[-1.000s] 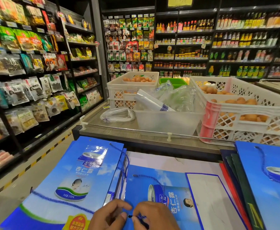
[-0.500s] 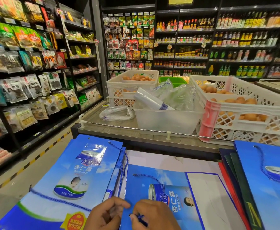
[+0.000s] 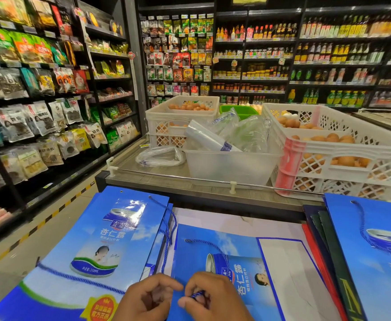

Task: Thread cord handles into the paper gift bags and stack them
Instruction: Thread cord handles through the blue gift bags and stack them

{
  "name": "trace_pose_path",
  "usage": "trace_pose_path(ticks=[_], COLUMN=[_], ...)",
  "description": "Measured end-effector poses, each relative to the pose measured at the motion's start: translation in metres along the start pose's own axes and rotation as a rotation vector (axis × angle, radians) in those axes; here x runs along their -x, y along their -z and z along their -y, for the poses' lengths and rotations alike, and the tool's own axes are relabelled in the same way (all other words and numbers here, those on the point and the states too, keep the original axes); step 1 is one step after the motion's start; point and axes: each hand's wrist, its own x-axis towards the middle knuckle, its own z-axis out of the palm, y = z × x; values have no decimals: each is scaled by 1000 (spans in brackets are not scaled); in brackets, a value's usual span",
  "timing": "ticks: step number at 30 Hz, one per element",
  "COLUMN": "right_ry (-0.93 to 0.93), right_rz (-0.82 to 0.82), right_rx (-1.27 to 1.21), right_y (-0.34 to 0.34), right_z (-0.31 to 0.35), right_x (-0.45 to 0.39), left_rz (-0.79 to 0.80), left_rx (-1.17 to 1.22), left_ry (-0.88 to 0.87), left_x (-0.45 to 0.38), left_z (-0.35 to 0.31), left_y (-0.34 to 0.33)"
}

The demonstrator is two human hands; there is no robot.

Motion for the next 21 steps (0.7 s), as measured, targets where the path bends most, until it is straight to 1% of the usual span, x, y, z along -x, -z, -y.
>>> trace_pose_path(ticks=[4, 8, 12, 15, 21], right_ry=[-22, -34, -32, -43, 4], right_rz=[-2, 41, 112, 123, 128], right_rx=[-83, -117, -153, -203, -234], right_y=[1, 3, 8, 12, 16], right_z=[-3, -4, -4, -5, -4], right_x=[0, -1, 0, 0, 1], left_rz=[54, 114, 101, 134, 188], left_rx=[-30, -45, -105, -172, -146], left_ry=[7, 0, 19, -3, 24], left_x=[-3, -1, 0, -2, -1], left_z=[1, -10, -18, -26, -39], left_y=[4, 3, 2, 1, -2])
